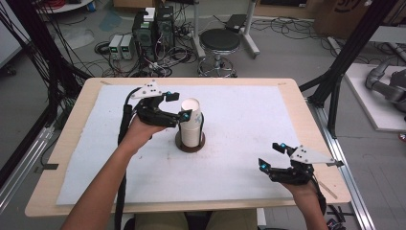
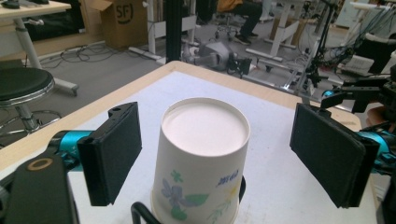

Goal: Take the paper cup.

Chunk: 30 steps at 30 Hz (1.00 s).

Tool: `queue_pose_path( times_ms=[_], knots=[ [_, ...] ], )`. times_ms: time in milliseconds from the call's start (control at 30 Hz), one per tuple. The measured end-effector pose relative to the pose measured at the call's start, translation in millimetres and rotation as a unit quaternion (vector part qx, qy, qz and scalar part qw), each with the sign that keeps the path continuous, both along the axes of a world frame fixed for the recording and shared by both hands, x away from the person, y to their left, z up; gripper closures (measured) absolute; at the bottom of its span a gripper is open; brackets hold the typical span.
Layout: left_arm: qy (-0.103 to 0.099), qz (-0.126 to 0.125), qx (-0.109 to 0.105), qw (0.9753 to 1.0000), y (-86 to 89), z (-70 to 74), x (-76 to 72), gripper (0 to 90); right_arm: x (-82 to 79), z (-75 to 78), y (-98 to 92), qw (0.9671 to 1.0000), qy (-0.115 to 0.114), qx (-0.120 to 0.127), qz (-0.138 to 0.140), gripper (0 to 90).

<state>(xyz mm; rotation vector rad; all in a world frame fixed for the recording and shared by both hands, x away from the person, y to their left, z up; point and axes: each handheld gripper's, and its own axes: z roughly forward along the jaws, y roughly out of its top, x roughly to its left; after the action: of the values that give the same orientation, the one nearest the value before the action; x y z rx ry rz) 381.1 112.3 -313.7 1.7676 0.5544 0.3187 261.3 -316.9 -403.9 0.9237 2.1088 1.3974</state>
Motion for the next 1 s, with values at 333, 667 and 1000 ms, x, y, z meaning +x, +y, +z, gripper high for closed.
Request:
queue_pose_path(
  times_ms=[333, 667, 1000],
  knots=[
    [0.012, 0.01, 0.023, 0.9996, -17.2, -10.0, 12.3, 25.4, -0.2, 0.7, -1.5, 1.0, -0.002, 0.003, -0.001, 20.7],
    [0.005, 0.009, 0.025, 0.9996, -17.2, -10.1, 13.3, 34.7, -0.3, 0.9, -1.5, 1.0, -0.002, 0.004, -0.002, 20.7],
    [-0.003, 0.009, 0.012, 0.9999, -15.7, -2.3, 12.0, 35.6, -0.4, 1.1, -1.3, 1.0, -0.001, 0.004, -0.002, 20.7]
  ],
)
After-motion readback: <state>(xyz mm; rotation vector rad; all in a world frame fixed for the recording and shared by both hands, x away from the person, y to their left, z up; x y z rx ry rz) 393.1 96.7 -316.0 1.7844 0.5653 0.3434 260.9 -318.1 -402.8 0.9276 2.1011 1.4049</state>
